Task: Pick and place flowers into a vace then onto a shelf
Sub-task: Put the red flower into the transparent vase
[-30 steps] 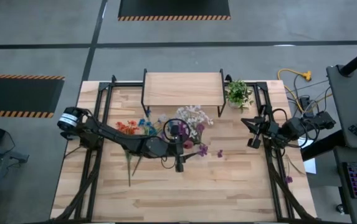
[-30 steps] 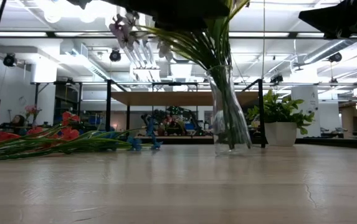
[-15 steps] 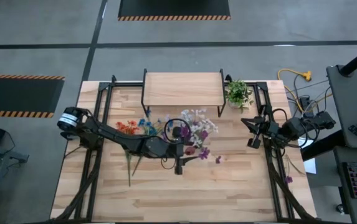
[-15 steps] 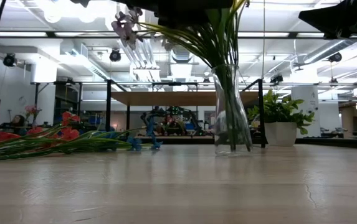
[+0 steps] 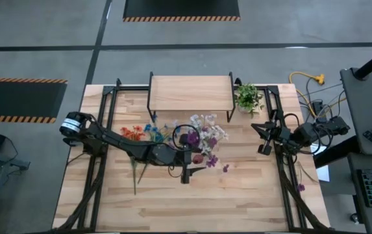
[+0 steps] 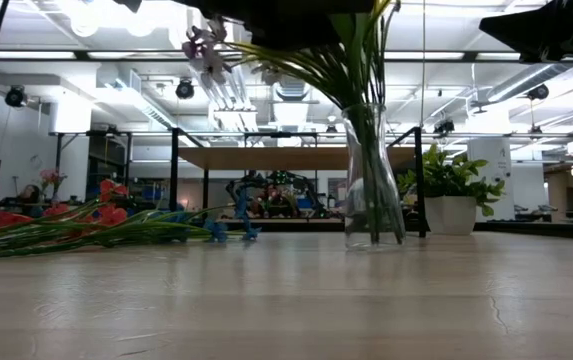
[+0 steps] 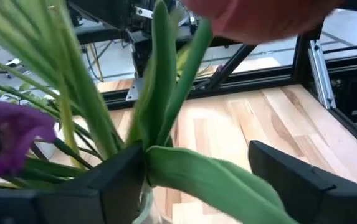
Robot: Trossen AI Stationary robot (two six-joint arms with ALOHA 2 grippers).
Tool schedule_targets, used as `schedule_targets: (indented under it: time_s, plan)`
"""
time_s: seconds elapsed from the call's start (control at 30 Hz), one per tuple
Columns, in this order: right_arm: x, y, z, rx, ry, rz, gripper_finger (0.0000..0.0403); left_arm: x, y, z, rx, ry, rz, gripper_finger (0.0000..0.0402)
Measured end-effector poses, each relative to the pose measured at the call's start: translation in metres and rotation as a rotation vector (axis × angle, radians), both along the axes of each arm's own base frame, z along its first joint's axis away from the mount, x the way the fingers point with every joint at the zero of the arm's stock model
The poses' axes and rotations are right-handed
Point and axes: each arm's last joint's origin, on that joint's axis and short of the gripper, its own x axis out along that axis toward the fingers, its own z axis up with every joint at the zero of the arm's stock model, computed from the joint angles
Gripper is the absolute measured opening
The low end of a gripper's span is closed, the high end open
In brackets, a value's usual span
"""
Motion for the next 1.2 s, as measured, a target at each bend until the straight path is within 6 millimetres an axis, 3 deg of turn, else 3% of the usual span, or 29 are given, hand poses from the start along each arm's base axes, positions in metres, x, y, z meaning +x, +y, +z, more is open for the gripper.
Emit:
schedule_targets:
  time_s: [0.23, 0.7, 1.2]
  plan:
    - [0.000, 0.000, 0.000, 0.000, 0.000, 0.000, 0.0009, -0.006, 0.001, 0.009, 0.000, 0.001, -0.001, 0.0301]
    - [0.000, 0.000, 0.000, -0.001, -0.001, 0.005, 0.0009, -0.006, 0.001, 0.009, 0.000, 0.018, -0.017, 0.0301]
    - [0.000, 0.000, 0.000, -0.003, -0.001, 0.010, 0.0009, 0.000, -0.002, 0.029, 0.008, 0.090, -0.056, 0.0301]
